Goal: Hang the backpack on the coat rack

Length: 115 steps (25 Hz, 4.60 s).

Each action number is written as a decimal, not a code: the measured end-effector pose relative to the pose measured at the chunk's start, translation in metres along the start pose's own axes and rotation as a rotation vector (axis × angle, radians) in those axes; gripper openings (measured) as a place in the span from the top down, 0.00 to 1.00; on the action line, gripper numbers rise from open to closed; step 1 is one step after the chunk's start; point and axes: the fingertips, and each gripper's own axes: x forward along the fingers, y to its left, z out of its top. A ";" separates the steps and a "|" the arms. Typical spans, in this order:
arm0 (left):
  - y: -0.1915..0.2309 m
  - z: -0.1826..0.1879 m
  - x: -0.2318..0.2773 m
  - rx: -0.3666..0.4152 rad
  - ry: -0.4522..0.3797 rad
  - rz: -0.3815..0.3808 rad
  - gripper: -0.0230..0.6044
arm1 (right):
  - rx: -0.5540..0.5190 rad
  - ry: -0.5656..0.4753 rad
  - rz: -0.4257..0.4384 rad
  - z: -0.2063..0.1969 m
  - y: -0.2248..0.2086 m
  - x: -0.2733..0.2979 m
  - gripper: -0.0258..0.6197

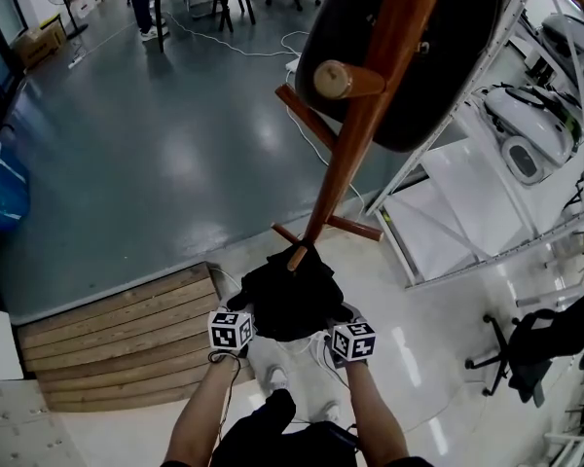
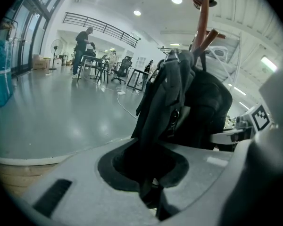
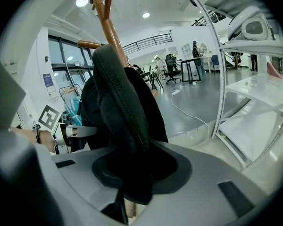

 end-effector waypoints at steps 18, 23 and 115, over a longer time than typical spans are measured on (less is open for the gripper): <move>-0.006 -0.003 -0.007 -0.031 0.026 -0.003 0.67 | -0.029 0.028 0.052 -0.006 0.000 -0.006 0.64; -0.010 -0.008 -0.023 -0.023 0.021 0.027 0.65 | -0.051 0.012 0.065 -0.007 0.005 -0.015 0.62; -0.342 -0.115 -0.454 0.081 -0.536 0.320 0.93 | -0.201 -0.251 0.319 -0.083 0.194 -0.445 0.94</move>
